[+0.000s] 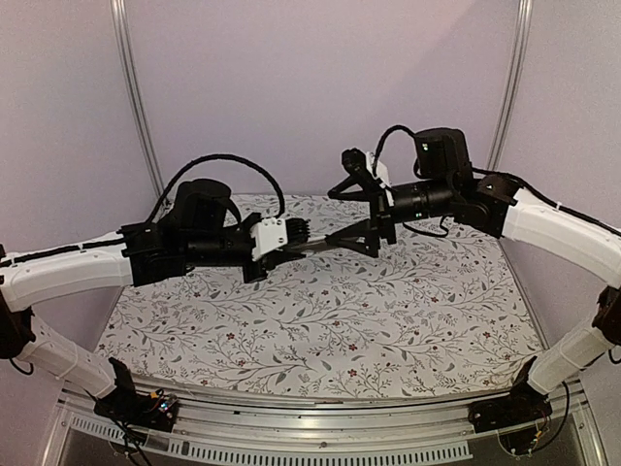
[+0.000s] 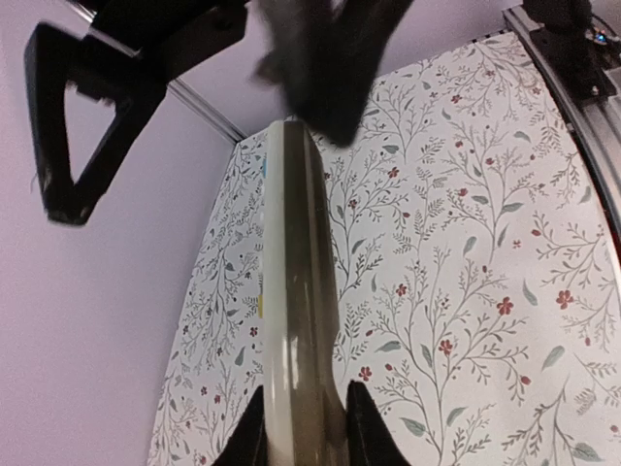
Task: Load the batteries into the remote control
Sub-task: Pass from the left arm to the right
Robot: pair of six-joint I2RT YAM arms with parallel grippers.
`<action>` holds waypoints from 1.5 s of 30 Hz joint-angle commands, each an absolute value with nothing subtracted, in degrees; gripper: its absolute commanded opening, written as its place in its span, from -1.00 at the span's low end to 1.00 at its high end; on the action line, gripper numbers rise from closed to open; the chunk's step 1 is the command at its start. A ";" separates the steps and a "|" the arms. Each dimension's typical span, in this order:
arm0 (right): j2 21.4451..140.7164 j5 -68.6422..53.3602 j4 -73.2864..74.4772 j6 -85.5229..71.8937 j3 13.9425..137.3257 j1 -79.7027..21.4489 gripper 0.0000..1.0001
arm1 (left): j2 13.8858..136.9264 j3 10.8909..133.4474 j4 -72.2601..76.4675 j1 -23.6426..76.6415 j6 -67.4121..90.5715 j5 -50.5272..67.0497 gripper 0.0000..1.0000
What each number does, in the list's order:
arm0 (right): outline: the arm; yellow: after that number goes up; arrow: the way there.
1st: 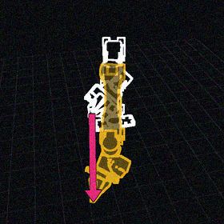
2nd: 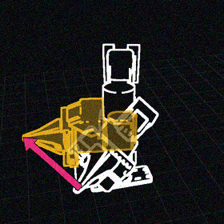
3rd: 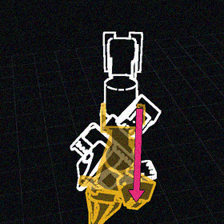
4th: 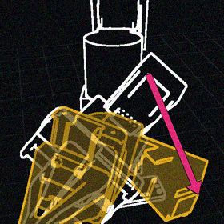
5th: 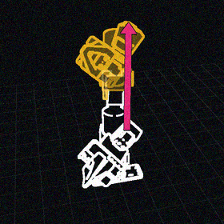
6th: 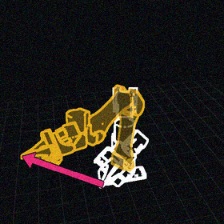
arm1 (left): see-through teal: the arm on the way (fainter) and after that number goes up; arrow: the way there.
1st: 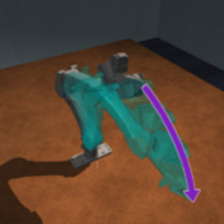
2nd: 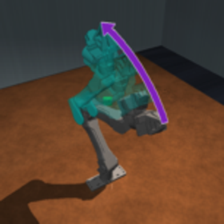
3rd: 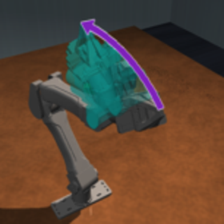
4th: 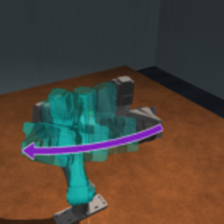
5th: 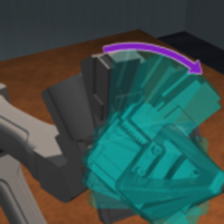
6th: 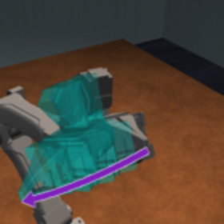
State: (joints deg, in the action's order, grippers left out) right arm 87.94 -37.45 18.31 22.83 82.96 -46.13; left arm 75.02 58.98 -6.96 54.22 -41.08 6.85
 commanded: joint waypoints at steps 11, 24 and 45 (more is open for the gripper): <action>74.11 -9.08 -10.39 70.18 57.81 -54.88 0.98 | 78.51 67.19 -11.49 43.83 -9.31 30.58 -1.00; 83.31 -2.43 -15.46 88.75 60.92 -55.08 0.54 | 81.50 70.39 -14.43 41.87 -6.56 36.21 -1.00; 83.69 2.57 -12.05 79.09 61.39 -55.90 -0.49 | 82.73 73.39 -17.95 40.64 -7.81 30.21 0.99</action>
